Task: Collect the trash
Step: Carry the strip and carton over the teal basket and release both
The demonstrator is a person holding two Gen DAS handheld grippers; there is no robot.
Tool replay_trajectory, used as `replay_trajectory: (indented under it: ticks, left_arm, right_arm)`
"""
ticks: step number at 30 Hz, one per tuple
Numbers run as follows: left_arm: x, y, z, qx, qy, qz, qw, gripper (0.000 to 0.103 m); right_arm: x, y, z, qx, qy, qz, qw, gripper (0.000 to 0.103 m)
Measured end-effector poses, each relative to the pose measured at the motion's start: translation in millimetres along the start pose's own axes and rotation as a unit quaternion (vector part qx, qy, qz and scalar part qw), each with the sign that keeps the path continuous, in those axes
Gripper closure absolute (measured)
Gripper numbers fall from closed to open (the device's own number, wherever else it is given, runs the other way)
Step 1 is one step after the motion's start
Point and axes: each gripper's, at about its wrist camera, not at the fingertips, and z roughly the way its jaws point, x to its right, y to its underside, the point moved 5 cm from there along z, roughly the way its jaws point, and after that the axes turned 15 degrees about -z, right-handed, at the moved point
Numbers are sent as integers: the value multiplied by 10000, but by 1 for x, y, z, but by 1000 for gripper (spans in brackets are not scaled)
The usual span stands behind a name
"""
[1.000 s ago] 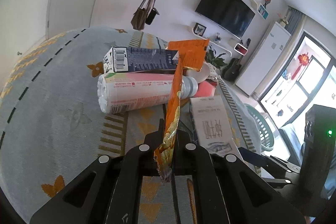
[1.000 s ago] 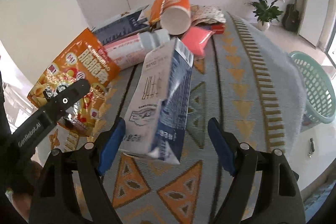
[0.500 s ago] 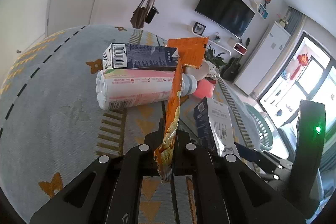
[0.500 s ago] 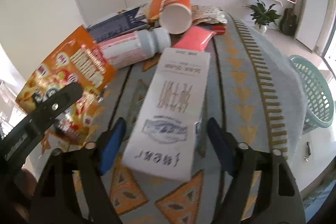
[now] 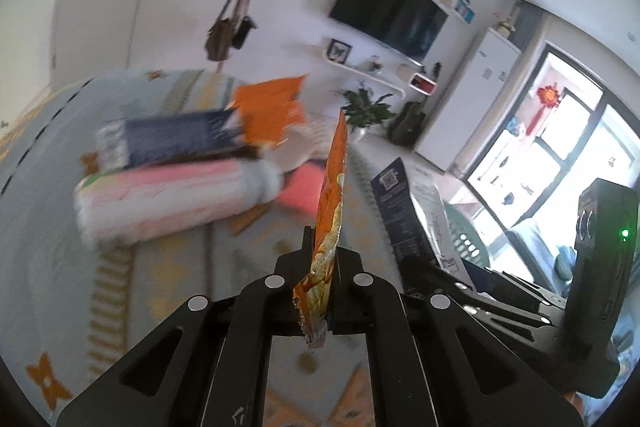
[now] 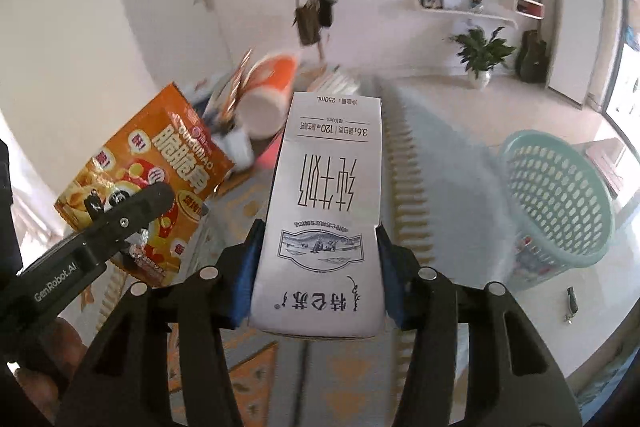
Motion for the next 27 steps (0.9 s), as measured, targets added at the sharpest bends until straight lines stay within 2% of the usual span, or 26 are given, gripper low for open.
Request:
replay_trajectory:
  ticks: [4, 10, 14, 20, 27]
  left_arm:
    - [39, -11, 17, -57, 286, 205, 9994, 101]
    - [110, -12, 68, -447, 579, 626, 9953, 101]
    - [153, -4, 110, -710, 689, 893, 9911, 101]
    - [198, 17, 183, -1335, 1020, 1030, 9804, 101]
    - [216, 56, 261, -2152, 1071, 931, 9662, 101]
  right_arm:
    - [47, -10, -19, 270, 318, 279, 9987, 55]
    - [136, -15, -39, 565, 1027, 761, 9902, 55]
    - [183, -8, -44, 613, 1107, 1178, 9849, 54]
    - [242, 17, -38, 422, 1520, 1632, 9739, 54]
    - [304, 58, 9, -166, 1676, 2169, 9615, 54]
